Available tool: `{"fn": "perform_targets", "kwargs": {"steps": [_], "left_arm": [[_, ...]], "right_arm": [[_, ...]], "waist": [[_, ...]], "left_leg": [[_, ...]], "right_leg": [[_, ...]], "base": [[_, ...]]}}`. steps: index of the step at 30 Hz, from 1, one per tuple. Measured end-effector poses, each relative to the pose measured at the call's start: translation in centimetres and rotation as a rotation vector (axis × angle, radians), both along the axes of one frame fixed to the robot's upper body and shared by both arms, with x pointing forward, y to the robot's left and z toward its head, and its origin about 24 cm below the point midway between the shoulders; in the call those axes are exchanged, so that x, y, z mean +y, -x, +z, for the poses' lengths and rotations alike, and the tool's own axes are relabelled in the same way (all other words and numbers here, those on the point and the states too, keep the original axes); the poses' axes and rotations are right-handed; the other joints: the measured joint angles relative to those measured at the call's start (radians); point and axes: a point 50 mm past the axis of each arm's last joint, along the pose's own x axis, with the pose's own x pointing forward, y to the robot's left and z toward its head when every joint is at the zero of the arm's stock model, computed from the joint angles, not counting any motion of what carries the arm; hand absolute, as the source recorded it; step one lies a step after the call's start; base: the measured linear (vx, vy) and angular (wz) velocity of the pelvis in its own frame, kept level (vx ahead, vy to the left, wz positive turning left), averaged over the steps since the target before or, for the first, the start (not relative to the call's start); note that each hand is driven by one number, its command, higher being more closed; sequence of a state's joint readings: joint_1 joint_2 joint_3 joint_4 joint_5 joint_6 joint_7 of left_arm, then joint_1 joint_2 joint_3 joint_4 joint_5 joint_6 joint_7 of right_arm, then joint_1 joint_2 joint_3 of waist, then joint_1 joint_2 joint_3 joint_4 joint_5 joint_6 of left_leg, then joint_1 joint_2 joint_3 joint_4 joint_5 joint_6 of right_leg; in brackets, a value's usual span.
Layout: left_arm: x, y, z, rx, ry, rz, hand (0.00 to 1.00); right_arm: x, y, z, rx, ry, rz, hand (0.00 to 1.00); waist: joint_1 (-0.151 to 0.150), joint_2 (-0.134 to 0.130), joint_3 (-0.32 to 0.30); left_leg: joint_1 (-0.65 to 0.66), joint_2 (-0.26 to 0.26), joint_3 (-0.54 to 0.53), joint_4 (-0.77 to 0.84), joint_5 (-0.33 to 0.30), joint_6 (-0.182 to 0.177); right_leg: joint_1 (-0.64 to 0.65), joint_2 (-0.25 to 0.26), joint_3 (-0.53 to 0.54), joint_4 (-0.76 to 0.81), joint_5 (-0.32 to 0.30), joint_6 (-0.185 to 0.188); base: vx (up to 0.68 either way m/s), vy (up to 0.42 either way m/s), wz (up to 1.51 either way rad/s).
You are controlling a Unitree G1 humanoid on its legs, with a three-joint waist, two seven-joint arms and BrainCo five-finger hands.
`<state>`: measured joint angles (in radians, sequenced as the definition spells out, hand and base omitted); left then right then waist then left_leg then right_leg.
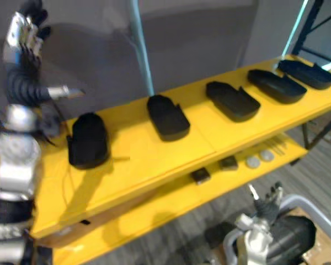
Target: Walk over and take plastic housings, then place them on the shelf
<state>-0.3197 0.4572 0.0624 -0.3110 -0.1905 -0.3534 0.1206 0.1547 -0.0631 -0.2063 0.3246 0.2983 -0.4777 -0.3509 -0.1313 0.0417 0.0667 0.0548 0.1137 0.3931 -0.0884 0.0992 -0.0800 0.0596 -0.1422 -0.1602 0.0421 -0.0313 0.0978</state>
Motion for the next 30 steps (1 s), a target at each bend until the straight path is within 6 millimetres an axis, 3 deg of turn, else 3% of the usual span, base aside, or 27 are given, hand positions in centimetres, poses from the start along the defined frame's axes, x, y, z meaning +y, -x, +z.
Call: {"fn": "perform_targets", "kwargs": {"steps": [3, 7, 13, 16, 21, 24, 30], "left_arm": [[-2.1, 1.4, -3.1, 0.042, 0.109, -0.105, 0.00], [-5.1, 2.8, -6.1, 0.135, 0.117, -0.249, 0.00], [-7.9, 3.3, -11.0, 0.367, 0.076, -0.407, 0.00], [-8.3, 3.7, -12.8, 0.454, 0.065, -0.438, 0.00], [-8.1, 4.5, -15.2, 0.567, 0.068, -0.434, 0.00], [-9.1, 5.1, -16.8, 0.634, 0.014, -0.511, 0.00], [-12.6, 7.2, -17.4, 0.633, -0.165, -0.875, 0.00]], "right_arm": [[0.7, -0.2, 0.7, -0.050, -0.024, -0.008, 0.00], [1.5, -0.5, 1.2, -0.079, -0.030, 0.021, 0.00], [3.1, -0.5, 0.8, -0.070, -0.053, 0.075, 0.00], [3.6, -0.6, 0.8, -0.071, -0.057, 0.101, 0.00], [3.9, -0.6, 0.7, -0.062, -0.055, 0.121, 0.00], [3.7, -0.5, 0.6, -0.054, -0.046, 0.122, 0.00], [3.1, -0.4, -0.4, 0.015, -0.012, 0.140, 0.00]], "waist": [[0.000, -0.001, 0.000], [0.009, -0.004, -0.004], [0.009, -0.015, -0.010], [0.009, -0.018, -0.012], [0.015, -0.019, -0.011], [0.031, -0.021, -0.010], [0.037, -0.021, -0.010]], "left_leg": [[0.000, 0.009, 0.005, -0.001, 0.007, -0.003], [0.003, 0.011, 0.029, -0.001, 0.007, -0.003], [-0.006, 0.012, 0.033, -0.001, 0.007, -0.003], [-0.016, 0.014, 0.033, -0.001, 0.007, -0.003], [-0.023, 0.013, 0.032, 0.000, 0.007, -0.003], [-0.024, 0.014, 0.028, -0.001, 0.006, -0.004], [-0.025, 0.010, 0.025, -0.002, 0.006, -0.004]], "right_leg": [[-0.007, 0.009, 0.008, -0.005, -0.004, -0.009], [-0.020, 0.011, 0.031, -0.007, 0.001, -0.008], [-0.024, 0.014, 0.034, -0.027, 0.017, -0.007], [-0.027, 0.016, 0.034, -0.039, 0.025, -0.004], [-0.028, 0.016, 0.031, -0.039, 0.034, 0.004], [-0.027, 0.016, 0.027, -0.039, 0.033, 0.004], [-0.026, 0.009, 0.026, -0.041, 0.029, 0.006]], "base": [[-0.08, -0.017, -0.08], [-0.05, 0.009, -0.15], [-0.01, 0.003, -0.04], [0.00, 0.000, 0.00], [0.00, -0.002, 0.01], [0.00, -0.008, 0.03], [0.00, 0.000, 0.00]]}}
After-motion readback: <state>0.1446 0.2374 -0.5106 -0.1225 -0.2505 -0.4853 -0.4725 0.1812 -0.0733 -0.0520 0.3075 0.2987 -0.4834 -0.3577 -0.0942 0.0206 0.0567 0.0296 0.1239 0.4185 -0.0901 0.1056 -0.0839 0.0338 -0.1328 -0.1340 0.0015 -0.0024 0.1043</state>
